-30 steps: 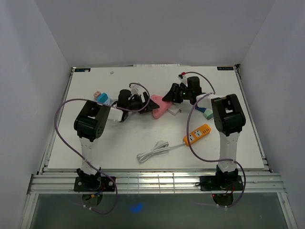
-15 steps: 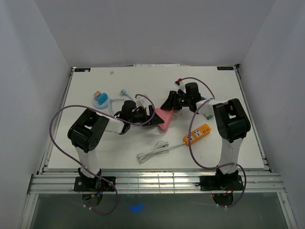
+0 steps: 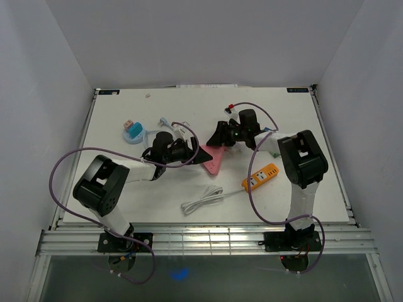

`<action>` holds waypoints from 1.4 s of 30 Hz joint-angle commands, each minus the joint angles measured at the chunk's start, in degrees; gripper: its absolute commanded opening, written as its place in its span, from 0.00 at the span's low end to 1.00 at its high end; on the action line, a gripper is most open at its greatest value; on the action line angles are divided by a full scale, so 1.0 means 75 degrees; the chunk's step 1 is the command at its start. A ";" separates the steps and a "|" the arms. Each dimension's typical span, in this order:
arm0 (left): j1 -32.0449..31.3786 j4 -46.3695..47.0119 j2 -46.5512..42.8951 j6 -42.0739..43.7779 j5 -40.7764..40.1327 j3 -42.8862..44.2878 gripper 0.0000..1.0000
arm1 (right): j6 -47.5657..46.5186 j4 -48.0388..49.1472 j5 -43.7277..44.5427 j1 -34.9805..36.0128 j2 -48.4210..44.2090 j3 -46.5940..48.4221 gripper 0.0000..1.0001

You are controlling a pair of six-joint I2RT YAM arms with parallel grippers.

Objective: Insert the plug

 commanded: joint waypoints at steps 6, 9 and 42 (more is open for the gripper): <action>0.0195 -0.0812 -0.1152 0.0450 -0.0039 -0.0445 0.83 | -0.0007 0.0088 -0.0074 0.0170 0.0295 0.0940 0.66; 0.0312 -0.1035 -0.1469 0.0544 0.0019 -0.0550 0.83 | -0.0019 0.0029 -0.0120 0.0229 0.0365 0.1244 0.68; 0.1343 -0.2313 -0.4175 0.0323 -0.1666 -0.1440 0.98 | -0.1765 -0.0335 0.3371 -0.0052 -0.3325 -0.1731 0.94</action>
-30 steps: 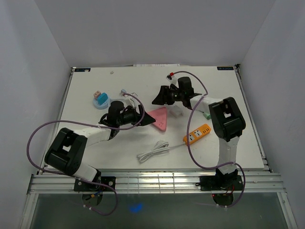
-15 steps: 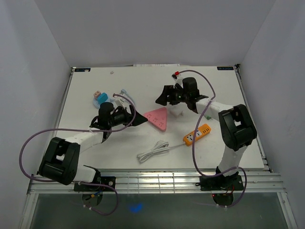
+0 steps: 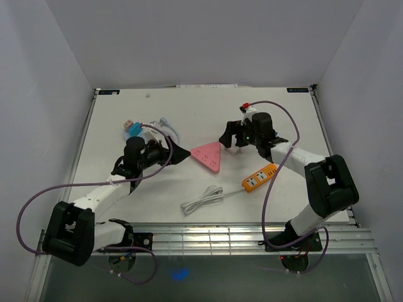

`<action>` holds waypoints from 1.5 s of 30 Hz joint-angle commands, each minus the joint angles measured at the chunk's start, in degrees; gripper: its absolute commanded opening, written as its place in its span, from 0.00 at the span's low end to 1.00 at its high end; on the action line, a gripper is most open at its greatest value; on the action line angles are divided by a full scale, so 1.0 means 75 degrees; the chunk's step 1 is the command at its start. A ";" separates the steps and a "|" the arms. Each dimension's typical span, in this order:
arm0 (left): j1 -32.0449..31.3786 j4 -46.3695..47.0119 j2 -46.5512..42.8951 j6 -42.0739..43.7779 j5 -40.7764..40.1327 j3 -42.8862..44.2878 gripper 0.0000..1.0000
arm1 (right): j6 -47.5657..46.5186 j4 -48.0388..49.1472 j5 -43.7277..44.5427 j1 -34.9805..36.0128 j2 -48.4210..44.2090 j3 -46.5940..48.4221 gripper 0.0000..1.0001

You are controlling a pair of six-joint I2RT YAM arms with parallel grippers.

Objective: Insert the plug

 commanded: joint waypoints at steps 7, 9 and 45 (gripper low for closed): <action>0.0061 -0.0396 -0.1511 -0.0806 -0.1753 -0.0425 0.98 | -0.1185 -0.0403 0.0089 -0.0637 -0.0485 0.0233 0.95; 0.0096 -0.0455 -0.1511 -0.1180 -0.1578 -0.0425 0.98 | -0.1536 -0.0695 -0.0087 -0.0813 -0.0391 0.0433 0.96; 0.0190 -0.2681 -0.1336 0.0014 -0.0288 0.1356 0.98 | -0.3694 -0.2818 0.0463 -0.0134 0.1425 0.1734 0.95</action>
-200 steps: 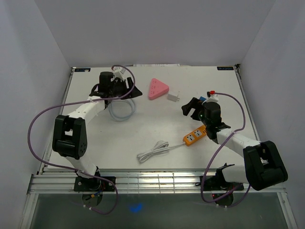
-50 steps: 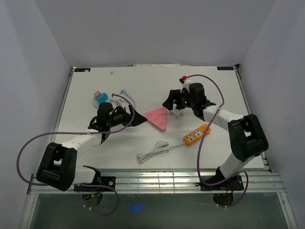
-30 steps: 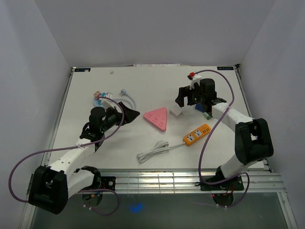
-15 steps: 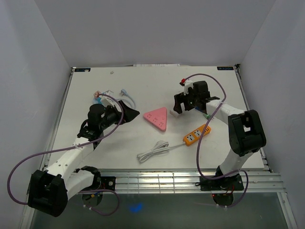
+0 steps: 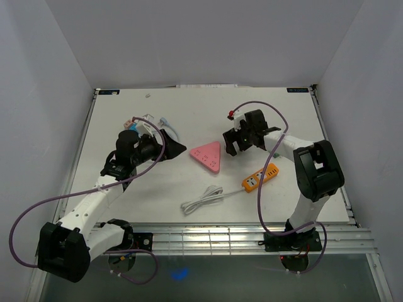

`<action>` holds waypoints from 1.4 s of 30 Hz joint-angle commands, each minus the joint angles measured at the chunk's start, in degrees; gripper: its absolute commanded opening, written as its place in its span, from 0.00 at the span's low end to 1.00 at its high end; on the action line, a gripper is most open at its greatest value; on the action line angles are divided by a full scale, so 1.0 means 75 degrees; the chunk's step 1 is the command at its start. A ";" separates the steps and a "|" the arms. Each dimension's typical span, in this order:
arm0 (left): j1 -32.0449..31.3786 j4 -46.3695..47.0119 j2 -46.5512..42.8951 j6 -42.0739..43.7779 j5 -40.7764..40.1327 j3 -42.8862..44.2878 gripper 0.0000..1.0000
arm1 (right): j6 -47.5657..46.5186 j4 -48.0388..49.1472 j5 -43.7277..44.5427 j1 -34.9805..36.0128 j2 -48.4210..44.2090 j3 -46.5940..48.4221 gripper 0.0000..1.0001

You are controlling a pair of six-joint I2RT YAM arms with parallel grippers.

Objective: Insert the plug

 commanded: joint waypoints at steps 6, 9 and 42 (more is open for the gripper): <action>0.0053 -0.0348 0.0187 0.0172 0.0485 0.0468 0.98 | -0.0334 -0.0324 0.0517 0.0067 0.0354 0.0455 0.87; 0.0053 -0.0289 0.0198 0.0102 0.0614 0.0468 0.98 | -0.0334 -0.0395 0.0587 0.0090 0.0460 0.0491 0.84; 0.0053 -0.0511 0.0175 0.0407 0.0416 0.0995 0.98 | -0.0181 0.0553 0.0392 0.0629 -0.2244 -0.0575 0.32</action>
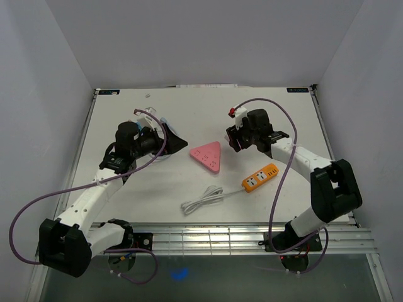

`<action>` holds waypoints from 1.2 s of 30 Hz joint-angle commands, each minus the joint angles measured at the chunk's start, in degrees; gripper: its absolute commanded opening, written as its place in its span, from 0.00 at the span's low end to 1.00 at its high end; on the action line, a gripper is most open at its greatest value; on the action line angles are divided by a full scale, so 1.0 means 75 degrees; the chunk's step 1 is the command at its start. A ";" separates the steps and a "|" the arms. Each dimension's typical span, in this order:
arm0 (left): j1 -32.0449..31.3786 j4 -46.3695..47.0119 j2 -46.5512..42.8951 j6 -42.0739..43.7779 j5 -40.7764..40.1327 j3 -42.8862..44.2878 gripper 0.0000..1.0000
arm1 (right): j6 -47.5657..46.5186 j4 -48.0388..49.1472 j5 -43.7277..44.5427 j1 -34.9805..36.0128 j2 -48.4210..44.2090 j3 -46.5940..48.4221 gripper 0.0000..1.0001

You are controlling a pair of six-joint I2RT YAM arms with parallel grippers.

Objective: Insert the plug

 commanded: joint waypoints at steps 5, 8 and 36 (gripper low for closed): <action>0.0041 0.0572 0.0024 -0.0086 0.0422 0.0309 0.98 | -0.0378 0.0938 -0.1077 0.0746 -0.1042 -0.0282 0.33; 0.0041 0.1017 0.0329 -0.0215 0.0926 0.0251 0.98 | -0.0519 0.1066 -0.1240 0.1121 -0.1147 -0.0352 0.33; -0.0521 0.1817 0.2064 -0.1141 0.2040 0.0508 0.93 | -0.0672 0.1348 -0.1674 0.2668 -0.1651 -0.0106 0.32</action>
